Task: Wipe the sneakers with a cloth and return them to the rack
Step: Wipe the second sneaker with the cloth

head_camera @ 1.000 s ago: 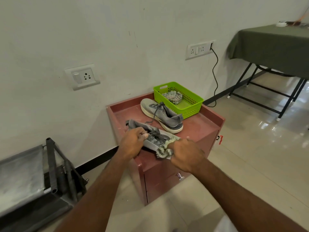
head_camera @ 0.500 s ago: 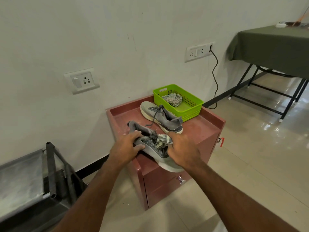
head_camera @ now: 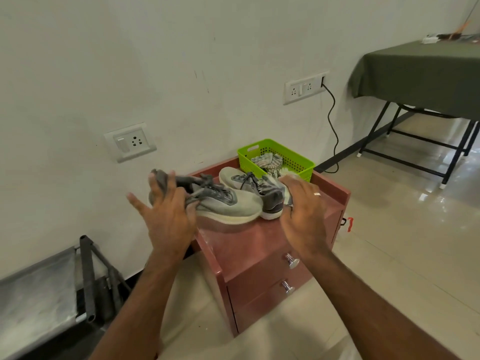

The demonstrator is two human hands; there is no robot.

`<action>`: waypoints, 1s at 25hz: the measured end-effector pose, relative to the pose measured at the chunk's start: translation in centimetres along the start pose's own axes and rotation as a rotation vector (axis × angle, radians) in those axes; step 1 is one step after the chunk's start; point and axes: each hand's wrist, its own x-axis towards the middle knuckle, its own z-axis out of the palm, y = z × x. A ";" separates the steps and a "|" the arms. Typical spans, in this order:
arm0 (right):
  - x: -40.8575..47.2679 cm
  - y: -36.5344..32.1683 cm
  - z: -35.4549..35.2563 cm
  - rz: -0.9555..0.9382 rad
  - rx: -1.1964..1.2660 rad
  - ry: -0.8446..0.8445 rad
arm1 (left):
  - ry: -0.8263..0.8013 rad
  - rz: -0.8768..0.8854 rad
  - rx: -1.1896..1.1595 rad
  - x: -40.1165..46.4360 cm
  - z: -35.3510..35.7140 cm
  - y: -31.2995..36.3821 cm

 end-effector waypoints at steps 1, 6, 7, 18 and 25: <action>-0.3 0.0 0.6 0.007 0.013 -0.053 | -0.028 -0.079 0.058 -0.2 -0.2 -0.2; -2.5 -1.4 4.6 0.075 0.200 -0.661 | -0.250 -0.244 0.114 -2.3 -2.5 3.2; -2.9 -1.9 5.1 0.068 0.196 -0.749 | -0.247 -0.190 0.121 -2.6 -2.8 3.9; -2.4 -2.2 8.7 0.139 0.116 -0.893 | -0.295 -0.235 -0.534 -2.5 -1.5 -4.7; -1.5 -2.7 10.3 0.128 0.179 -0.842 | -0.235 -0.262 -0.499 -4.9 -1.7 -0.8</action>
